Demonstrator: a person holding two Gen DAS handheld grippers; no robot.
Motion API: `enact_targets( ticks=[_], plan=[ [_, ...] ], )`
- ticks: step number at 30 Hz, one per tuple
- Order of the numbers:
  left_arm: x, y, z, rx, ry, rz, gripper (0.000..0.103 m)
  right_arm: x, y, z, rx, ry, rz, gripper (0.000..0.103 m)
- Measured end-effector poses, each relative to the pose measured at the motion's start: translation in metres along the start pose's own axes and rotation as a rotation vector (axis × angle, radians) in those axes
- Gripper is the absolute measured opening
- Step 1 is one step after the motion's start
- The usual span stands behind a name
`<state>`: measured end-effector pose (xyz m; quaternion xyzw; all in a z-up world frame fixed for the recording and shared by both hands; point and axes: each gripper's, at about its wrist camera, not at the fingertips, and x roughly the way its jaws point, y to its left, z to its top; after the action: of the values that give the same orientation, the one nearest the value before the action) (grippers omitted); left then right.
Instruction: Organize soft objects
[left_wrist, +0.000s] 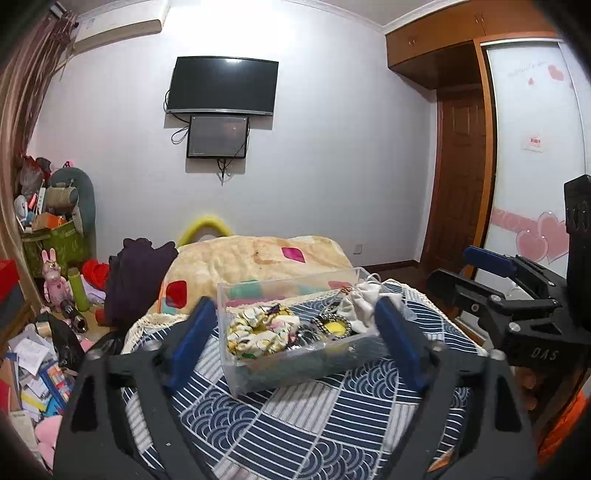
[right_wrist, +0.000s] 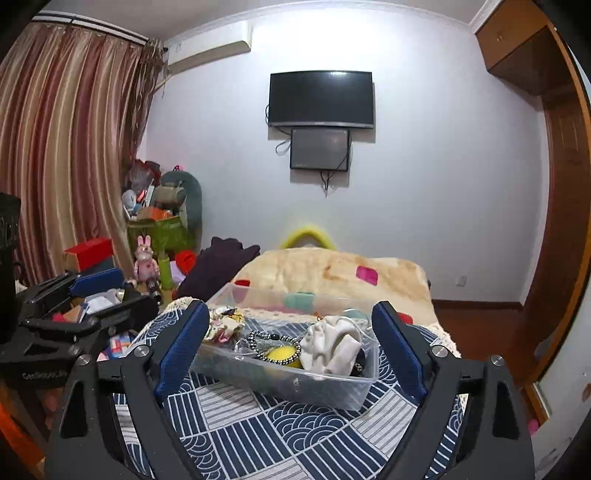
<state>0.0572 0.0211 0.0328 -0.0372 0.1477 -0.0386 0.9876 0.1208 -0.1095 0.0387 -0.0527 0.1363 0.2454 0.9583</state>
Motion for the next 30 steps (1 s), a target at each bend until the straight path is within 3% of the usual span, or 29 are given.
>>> enact_targets(
  ticks=[6,30],
  plan=[
    [-0.012,-0.006,-0.008,0.001,-0.015,0.010,0.100,-0.004,-0.001,-0.009,0.017,0.010,0.012,0.089],
    [-0.018,-0.009,-0.024,-0.021,-0.027,0.018,0.101,-0.019,-0.006,-0.028,0.072,-0.005,0.023,0.089]
  ],
)
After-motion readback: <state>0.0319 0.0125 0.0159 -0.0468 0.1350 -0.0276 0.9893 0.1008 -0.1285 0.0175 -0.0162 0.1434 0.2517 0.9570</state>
